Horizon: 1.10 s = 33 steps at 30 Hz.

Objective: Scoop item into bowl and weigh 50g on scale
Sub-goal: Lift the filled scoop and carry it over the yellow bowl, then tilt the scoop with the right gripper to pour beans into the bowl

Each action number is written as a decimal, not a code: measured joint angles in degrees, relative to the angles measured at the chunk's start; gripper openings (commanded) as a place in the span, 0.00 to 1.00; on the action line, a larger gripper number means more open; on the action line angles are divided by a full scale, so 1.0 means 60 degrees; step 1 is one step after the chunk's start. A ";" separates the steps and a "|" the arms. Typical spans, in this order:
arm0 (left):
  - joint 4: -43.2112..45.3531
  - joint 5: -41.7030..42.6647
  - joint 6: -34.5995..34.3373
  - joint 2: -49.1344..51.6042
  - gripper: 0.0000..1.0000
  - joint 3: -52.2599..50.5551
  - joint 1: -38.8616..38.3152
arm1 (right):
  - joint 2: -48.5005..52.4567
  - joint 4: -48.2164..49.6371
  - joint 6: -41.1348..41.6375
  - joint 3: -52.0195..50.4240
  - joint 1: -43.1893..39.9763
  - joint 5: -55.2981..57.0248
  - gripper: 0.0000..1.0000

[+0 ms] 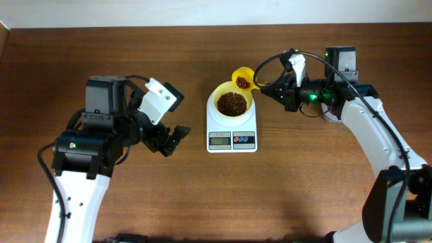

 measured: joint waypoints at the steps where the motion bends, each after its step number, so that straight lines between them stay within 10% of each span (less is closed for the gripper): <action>1: 0.0000 0.0000 0.0000 0.0000 0.99 0.0000 0.0000 | 0.0000 0.0000 -0.0007 0.0000 0.0000 0.0047 0.04; 14: 0.0000 0.0000 0.0004 0.0000 0.99 0.0000 0.0000 | 0.0000 0.0055 -0.2918 0.0000 0.0849 0.2677 0.04; 33: 0.0000 0.0000 0.0029 0.0000 0.99 0.0000 0.0000 | 0.0000 0.0401 -0.3213 -0.0007 0.1694 0.4200 0.04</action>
